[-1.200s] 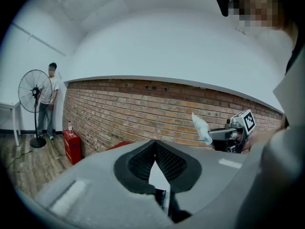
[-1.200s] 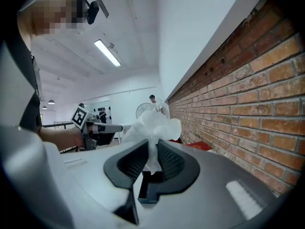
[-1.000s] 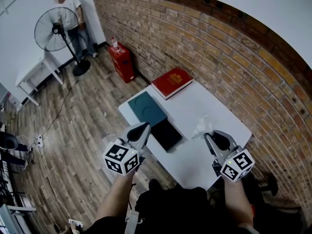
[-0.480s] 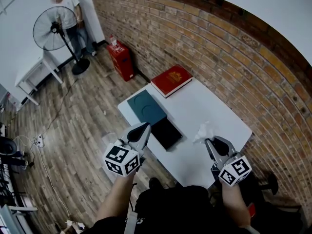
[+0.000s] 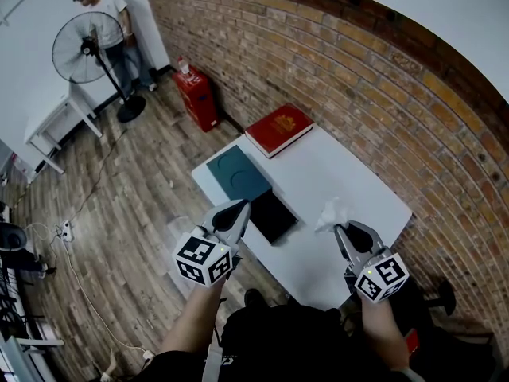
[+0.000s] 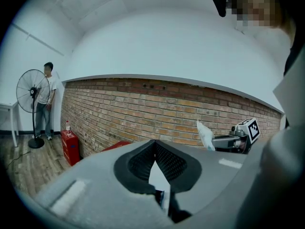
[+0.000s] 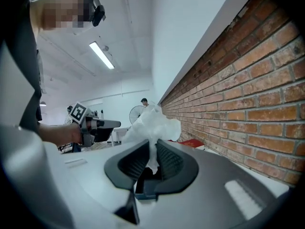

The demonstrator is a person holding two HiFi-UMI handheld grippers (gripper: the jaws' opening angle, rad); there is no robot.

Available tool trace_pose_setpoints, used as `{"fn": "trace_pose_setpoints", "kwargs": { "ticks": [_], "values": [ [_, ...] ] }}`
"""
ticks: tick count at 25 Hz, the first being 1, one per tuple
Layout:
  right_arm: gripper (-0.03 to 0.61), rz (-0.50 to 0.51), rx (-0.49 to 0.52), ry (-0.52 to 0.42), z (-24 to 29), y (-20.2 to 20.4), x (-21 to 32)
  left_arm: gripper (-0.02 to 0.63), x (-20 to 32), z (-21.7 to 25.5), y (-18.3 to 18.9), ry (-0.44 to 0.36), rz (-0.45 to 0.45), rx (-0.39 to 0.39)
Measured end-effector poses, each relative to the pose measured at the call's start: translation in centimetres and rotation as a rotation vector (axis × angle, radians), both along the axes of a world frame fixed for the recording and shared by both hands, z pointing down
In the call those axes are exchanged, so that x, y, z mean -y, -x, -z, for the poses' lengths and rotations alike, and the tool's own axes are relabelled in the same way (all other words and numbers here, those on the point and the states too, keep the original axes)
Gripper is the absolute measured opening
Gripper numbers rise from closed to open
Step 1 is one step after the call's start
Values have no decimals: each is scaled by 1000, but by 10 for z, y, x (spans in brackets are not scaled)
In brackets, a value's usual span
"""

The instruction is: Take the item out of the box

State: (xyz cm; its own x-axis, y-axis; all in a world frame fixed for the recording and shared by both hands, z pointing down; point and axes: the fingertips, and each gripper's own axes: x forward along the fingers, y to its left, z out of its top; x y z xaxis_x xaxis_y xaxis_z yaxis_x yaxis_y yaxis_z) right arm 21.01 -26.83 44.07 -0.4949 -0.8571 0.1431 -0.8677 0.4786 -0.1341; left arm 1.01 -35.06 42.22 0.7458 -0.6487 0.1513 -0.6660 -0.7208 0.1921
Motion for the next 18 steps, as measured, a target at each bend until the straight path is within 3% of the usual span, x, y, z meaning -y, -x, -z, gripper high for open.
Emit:
{"fn": "trace_pose_setpoints", "kwargs": {
  "ticks": [18],
  "values": [
    [44, 4, 22, -18, 16, 1, 2, 2, -4, -2, -2, 9, -4, 2]
  ]
}}
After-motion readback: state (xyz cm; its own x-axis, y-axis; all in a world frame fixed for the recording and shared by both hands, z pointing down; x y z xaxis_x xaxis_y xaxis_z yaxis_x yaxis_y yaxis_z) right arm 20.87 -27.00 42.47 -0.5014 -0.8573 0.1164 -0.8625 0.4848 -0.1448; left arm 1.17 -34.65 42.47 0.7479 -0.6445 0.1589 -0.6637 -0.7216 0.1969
